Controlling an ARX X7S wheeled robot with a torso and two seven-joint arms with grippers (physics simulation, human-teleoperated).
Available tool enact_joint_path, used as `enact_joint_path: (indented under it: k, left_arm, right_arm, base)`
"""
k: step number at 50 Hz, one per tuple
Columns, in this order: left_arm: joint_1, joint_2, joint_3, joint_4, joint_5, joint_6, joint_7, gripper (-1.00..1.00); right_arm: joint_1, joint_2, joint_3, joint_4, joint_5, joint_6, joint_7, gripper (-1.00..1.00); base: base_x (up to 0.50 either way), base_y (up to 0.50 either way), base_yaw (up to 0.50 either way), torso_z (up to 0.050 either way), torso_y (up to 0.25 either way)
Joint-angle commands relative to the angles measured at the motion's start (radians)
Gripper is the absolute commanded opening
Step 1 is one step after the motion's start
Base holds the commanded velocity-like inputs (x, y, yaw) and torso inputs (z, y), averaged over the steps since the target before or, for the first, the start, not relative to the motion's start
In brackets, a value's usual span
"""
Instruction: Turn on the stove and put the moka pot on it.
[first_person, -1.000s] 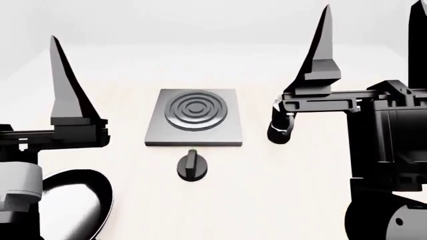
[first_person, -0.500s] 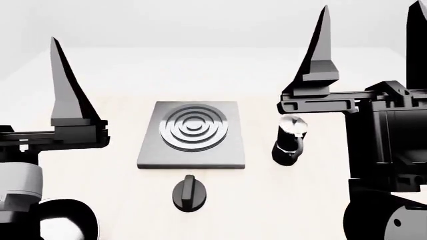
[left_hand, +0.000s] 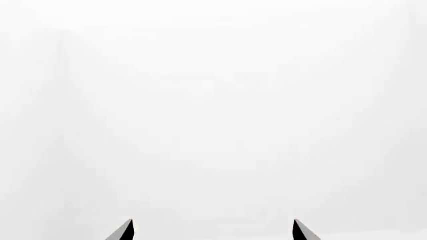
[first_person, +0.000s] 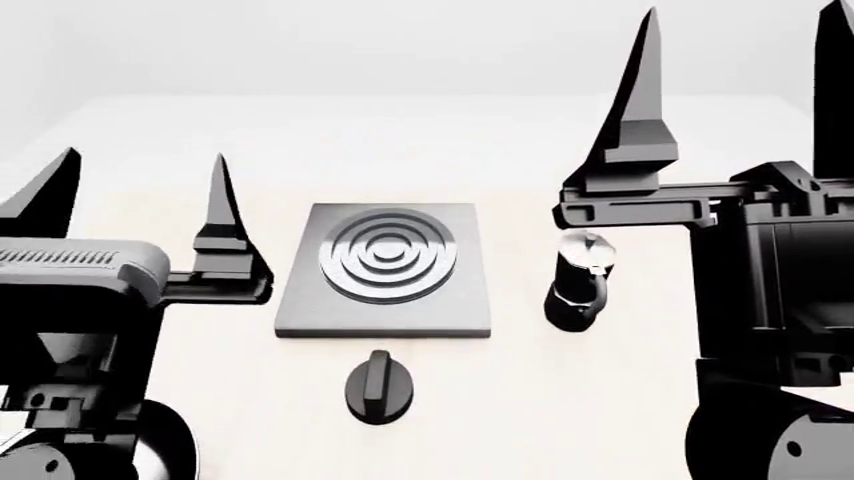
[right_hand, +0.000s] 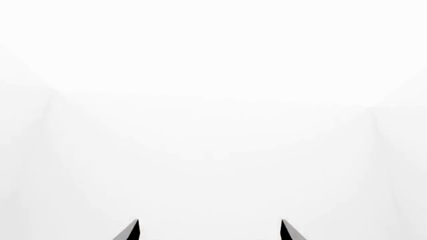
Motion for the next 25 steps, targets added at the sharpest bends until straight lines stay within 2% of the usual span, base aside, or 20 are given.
enact_joint_path:
  k: [1,2,4,5,10,25]
  left_arm:
    - [0.007,-0.013,-0.017,-0.024,-0.106,-0.224,0.002,1.00]
    - [0.016,-0.006,-0.037,-0.034,-0.127,-0.223,0.009,1.00]
    - [0.041,-0.043,0.003,-0.051,-0.109,-0.196,-0.011,1.00]
    - [0.052,-0.028,-0.017,-0.061,-0.128,-0.197,0.000,1.00]
    - [0.109,-0.053,0.026,-0.114,-0.129,-0.158,-0.010,1.00]
    - [0.226,-0.040,0.023,-0.253,-0.203,-0.123,0.003,1.00]
  right_arm:
    - [0.005,0.000,-0.005,0.000,0.003,-0.005,0.002,1.00]
    - [0.006,0.000,-0.008,0.000,0.001,-0.005,0.002,1.00]
    - [0.008,0.000,-0.011,0.000,0.001,-0.004,0.002,1.00]
    - [0.011,0.000,-0.013,0.000,-0.002,-0.003,0.001,1.00]
    - [0.025,-0.001,-0.018,0.000,0.001,0.009,0.006,1.00]
    - [0.015,0.000,-0.026,0.000,0.010,0.006,0.023,1.00]
  base:
    - [0.00,0.00,0.00,0.000,0.000]
    - [0.00,0.00,0.00,0.000,0.000]
    - [0.00,0.00,0.00,0.000,0.000]
    - [0.00,0.00,0.00,0.000,0.000]
    - [0.00,0.00,0.00,0.000,0.000]
    - [0.00,0.00,0.00,0.000,0.000]
